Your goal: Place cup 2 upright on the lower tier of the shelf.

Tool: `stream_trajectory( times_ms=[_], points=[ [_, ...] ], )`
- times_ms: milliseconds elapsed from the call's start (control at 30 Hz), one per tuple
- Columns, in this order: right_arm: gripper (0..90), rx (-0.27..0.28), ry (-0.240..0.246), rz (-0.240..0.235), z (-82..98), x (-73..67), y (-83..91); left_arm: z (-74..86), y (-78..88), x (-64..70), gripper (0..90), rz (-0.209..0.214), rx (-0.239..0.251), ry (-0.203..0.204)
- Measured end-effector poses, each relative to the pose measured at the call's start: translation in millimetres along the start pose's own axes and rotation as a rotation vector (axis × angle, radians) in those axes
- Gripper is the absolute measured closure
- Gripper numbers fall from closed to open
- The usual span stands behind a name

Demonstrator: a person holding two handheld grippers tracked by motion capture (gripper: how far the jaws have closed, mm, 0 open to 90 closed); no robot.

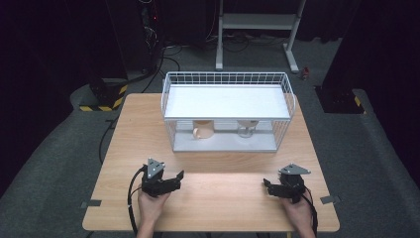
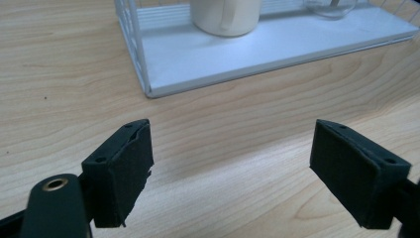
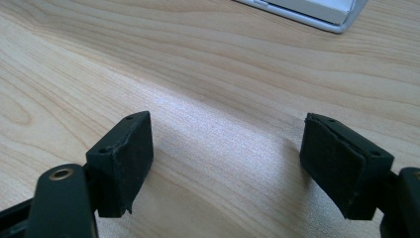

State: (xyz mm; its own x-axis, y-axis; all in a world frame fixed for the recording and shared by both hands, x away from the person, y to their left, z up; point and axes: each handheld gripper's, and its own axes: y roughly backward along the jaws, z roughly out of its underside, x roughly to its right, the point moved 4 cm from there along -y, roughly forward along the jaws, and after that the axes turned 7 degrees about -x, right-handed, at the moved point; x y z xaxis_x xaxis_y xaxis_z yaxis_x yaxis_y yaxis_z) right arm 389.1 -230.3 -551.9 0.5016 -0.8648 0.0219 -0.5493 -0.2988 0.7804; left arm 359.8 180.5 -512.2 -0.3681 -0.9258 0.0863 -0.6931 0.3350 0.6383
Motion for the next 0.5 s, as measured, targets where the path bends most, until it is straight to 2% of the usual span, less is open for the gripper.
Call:
stream_trajectory(
  times_ms=[500],
  points=[
    [20.8,-0.001,-0.005,0.001,0.2,-0.4,0.2,16.7,-7.0,-7.5,16.7,-0.038,-0.042,0.015]
  ],
)
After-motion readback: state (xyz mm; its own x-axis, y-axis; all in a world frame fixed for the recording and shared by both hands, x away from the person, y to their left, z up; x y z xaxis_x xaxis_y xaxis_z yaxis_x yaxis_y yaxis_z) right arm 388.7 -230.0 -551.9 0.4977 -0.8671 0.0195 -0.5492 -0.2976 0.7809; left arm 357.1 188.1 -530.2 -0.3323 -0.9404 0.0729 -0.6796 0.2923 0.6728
